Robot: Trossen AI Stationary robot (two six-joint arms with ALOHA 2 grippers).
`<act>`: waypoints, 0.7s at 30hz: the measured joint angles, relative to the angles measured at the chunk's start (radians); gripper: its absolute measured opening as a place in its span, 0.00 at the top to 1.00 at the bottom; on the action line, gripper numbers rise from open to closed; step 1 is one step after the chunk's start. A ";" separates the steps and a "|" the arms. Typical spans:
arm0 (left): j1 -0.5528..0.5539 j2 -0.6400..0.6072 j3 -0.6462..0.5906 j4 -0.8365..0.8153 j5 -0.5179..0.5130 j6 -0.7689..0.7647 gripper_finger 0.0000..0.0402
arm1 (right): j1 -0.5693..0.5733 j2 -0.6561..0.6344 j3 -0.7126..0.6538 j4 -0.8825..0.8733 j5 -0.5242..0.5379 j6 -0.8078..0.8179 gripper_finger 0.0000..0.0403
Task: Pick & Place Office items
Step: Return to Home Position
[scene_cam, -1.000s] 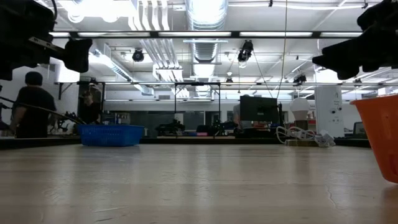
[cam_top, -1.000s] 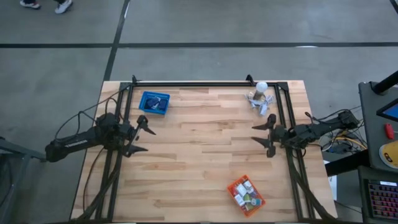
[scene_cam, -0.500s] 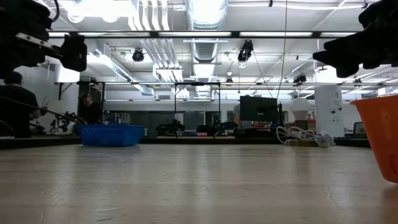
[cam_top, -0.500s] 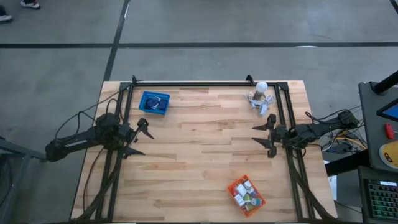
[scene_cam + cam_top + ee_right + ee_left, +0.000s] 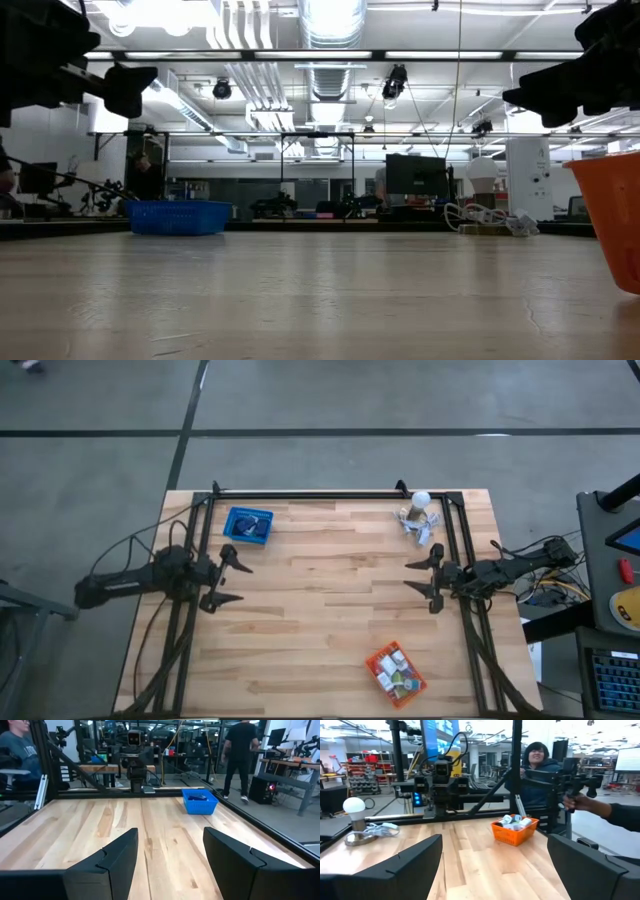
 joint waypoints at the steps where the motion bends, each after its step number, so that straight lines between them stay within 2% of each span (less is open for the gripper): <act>1: -0.014 0.000 0.000 0.000 -0.011 0.001 0.09 | 0.000 0.002 0.000 0.000 0.000 0.001 0.46; 8: -0.094 0.000 0.000 -0.008 -0.105 0.010 0.09 | 0.000 0.003 0.000 0.000 0.000 -0.036 0.46; 21: -0.127 0.003 -0.001 -0.008 -0.113 -0.004 0.09 | 0.001 0.004 0.000 0.000 0.000 -0.131 0.46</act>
